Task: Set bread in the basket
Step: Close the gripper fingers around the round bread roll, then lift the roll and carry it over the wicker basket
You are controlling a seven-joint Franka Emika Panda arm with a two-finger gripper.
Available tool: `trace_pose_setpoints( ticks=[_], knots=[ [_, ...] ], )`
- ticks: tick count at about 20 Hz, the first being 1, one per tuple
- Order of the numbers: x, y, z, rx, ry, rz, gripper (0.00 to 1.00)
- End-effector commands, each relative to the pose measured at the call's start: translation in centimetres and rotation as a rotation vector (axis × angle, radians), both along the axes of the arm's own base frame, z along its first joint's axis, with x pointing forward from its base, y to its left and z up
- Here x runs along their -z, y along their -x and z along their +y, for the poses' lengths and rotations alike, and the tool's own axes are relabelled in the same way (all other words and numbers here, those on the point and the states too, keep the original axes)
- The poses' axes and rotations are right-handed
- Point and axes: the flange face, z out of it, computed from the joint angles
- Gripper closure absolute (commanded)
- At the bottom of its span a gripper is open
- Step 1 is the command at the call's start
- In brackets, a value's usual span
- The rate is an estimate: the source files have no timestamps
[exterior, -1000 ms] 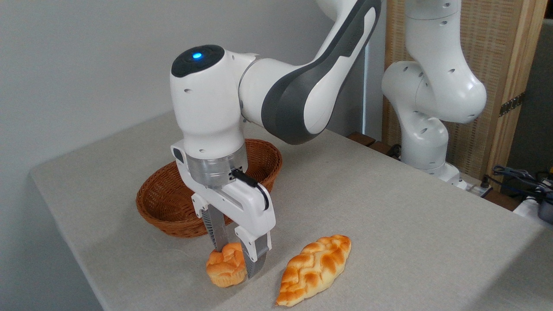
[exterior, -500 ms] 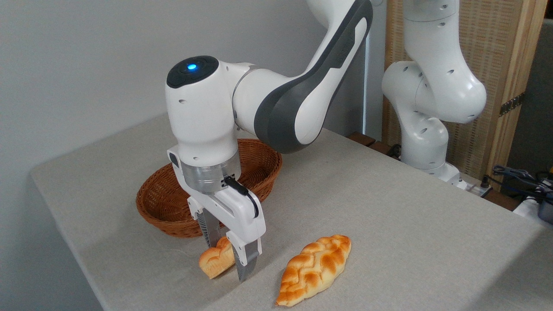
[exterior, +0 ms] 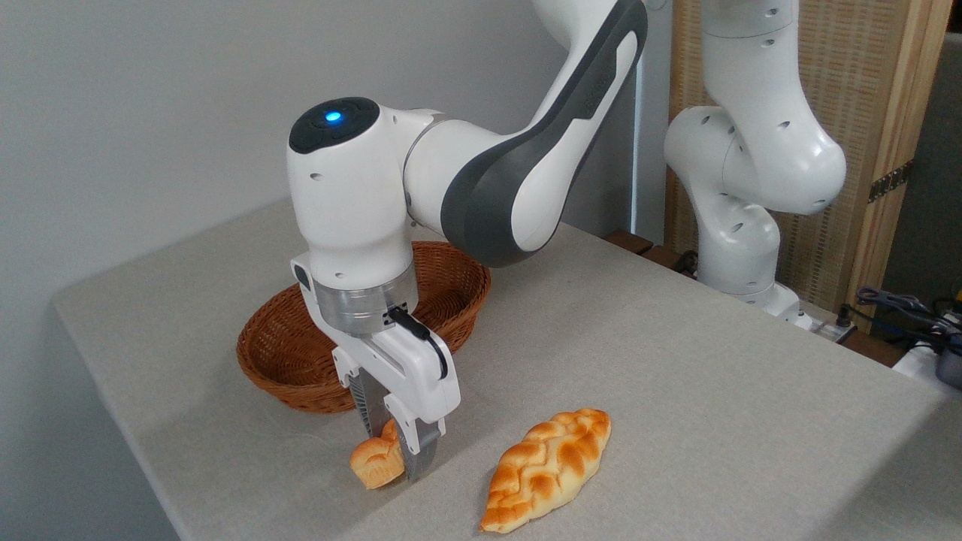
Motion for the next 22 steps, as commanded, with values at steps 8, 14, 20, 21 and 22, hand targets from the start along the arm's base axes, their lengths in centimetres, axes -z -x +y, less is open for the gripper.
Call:
trace_pose_setpoints(
  ticks=[8,14,20,21,22],
  knots=[
    [0.2,0.0,0.4,0.01,0.01,-0.011,0.63],
    [-0.1,-0.2,0.5,0.006,0.011,-0.017,0.63],
    [-6.0,-1.4,0.9,-0.03,0.083,-0.021,0.63],
    [-7.3,-1.5,0.9,-0.031,0.1,-0.017,0.63],
    [-8.8,-1.6,0.7,-0.028,0.112,-0.017,0.63]
  ],
)
